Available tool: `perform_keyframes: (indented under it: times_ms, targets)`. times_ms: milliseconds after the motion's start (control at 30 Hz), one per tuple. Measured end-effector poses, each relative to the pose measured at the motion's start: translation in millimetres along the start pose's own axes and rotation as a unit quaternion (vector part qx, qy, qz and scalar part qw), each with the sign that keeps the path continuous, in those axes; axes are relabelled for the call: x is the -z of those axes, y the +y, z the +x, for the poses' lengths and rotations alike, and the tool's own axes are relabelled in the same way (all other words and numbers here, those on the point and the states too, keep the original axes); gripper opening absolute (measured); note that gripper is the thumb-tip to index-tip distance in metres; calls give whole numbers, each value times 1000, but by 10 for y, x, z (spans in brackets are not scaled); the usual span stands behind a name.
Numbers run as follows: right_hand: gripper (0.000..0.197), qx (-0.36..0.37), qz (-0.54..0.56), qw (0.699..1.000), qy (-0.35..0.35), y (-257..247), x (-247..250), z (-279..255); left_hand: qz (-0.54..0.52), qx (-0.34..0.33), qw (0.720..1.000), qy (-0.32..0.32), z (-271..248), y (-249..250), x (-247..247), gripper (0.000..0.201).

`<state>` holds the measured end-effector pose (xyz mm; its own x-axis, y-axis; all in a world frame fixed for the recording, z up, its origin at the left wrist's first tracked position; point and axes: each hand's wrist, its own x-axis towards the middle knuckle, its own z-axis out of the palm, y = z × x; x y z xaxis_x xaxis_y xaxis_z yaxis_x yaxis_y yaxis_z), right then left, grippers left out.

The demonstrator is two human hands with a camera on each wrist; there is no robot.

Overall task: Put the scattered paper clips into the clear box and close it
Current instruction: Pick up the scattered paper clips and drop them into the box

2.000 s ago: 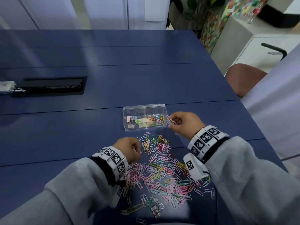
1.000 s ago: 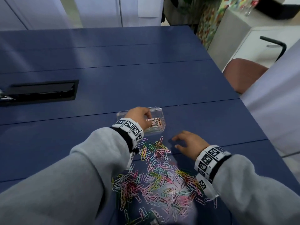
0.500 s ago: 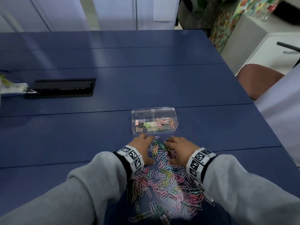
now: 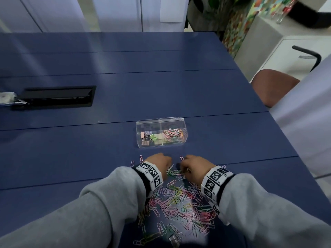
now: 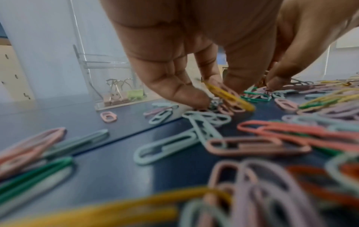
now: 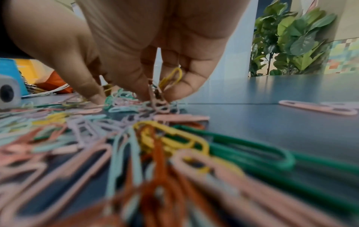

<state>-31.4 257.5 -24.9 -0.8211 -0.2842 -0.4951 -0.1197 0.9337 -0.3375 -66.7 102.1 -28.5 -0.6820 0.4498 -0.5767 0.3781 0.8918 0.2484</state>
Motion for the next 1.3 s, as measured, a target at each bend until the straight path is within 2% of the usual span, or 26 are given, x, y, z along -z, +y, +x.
perform_keyframes:
  times_ms: [133,300,467,700,900,1000,1100,1200,1300]
  targets:
    - [17,-15,33,999,36,20,142,-1,-7,-3,1000,4,-35,-51,40,24]
    - [10,-25,179,969,170,-45,506,54,-108,23,993,39,-67,-199,-3,31]
    - [15,-27,182,954,239,-107,797,328,-175,21,982,72,-196,-274,0,31]
    - [32,-59,140,970,189,-91,721,625,-255,32,951,171,-287,-320,253,30]
    - [33,-41,169,964,201,61,693,404,-260,27,935,238,-47,-172,692,26]
    - [32,-25,193,957,214,172,664,241,-237,32,928,285,175,-29,855,12]
    - [38,-23,216,954,204,232,622,157,-201,31,943,265,356,39,891,14]
    - [48,-18,180,966,183,196,623,161,-165,28,957,235,406,15,832,16]
    - [52,-12,144,977,160,132,624,209,-156,22,958,240,323,-43,787,15]
